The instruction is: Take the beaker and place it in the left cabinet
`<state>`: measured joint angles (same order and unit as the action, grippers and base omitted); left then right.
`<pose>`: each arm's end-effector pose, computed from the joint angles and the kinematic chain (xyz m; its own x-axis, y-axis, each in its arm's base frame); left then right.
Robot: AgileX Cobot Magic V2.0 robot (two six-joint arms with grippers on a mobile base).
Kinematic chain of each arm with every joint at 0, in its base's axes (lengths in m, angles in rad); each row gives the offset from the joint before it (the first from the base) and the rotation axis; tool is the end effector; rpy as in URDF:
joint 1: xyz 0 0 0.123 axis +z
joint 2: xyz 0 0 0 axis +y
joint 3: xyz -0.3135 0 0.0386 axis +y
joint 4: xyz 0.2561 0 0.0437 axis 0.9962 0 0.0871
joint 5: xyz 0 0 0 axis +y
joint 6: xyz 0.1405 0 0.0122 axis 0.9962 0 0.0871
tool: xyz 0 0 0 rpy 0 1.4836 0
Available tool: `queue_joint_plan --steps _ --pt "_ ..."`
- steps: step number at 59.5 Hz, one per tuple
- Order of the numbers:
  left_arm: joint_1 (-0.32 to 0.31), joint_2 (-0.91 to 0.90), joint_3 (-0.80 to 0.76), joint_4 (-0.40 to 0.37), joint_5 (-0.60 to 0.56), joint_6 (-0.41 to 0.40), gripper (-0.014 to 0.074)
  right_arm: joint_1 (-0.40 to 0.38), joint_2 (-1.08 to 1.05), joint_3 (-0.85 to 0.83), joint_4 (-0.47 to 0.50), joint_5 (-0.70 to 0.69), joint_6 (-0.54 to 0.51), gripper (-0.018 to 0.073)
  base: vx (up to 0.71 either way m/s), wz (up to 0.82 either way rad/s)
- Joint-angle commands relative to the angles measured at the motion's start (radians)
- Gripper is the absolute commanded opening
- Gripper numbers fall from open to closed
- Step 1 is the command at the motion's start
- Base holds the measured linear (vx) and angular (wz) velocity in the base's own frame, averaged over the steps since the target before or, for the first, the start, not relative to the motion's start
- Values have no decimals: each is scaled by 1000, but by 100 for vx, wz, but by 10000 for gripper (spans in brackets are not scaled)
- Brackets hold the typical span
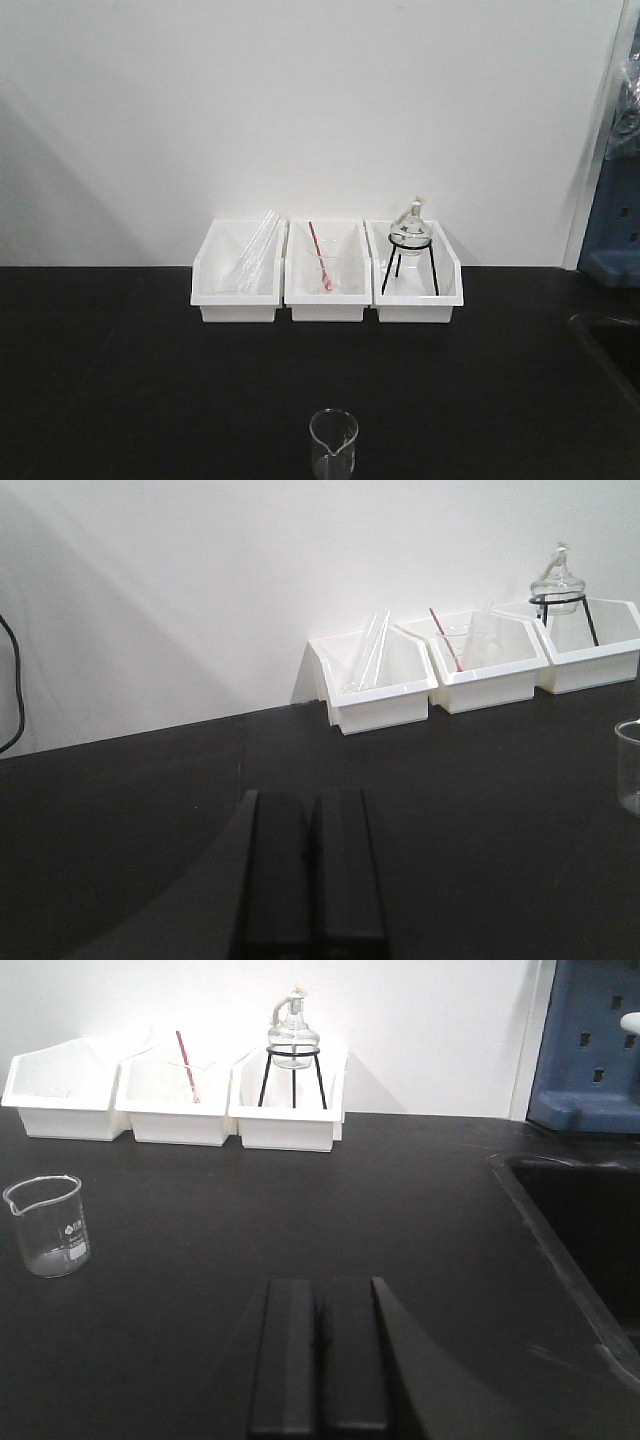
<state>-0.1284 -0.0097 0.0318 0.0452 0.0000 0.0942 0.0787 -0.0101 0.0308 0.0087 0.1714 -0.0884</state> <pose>0.0832 -0.0107 0.2057 0.0817 0.1296 -0.9882 0.1178 0.9833 0.1387 0.0830 0.0068 0.1820 -0.0977 -0.0877 -0.9913 -0.0882 0.9930 -0.0791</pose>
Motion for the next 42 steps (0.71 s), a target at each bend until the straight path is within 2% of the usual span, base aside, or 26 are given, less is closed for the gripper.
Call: queue_joint_plan --steps 1,42 --pt "-1 -19 16 -3 -75 -3 1 -6 -15 6 -9 -80 -3 -6 0 0" --pt "-1 -19 16 -3 -75 -3 1 -6 -15 6 -9 -80 -3 -6 0 0"
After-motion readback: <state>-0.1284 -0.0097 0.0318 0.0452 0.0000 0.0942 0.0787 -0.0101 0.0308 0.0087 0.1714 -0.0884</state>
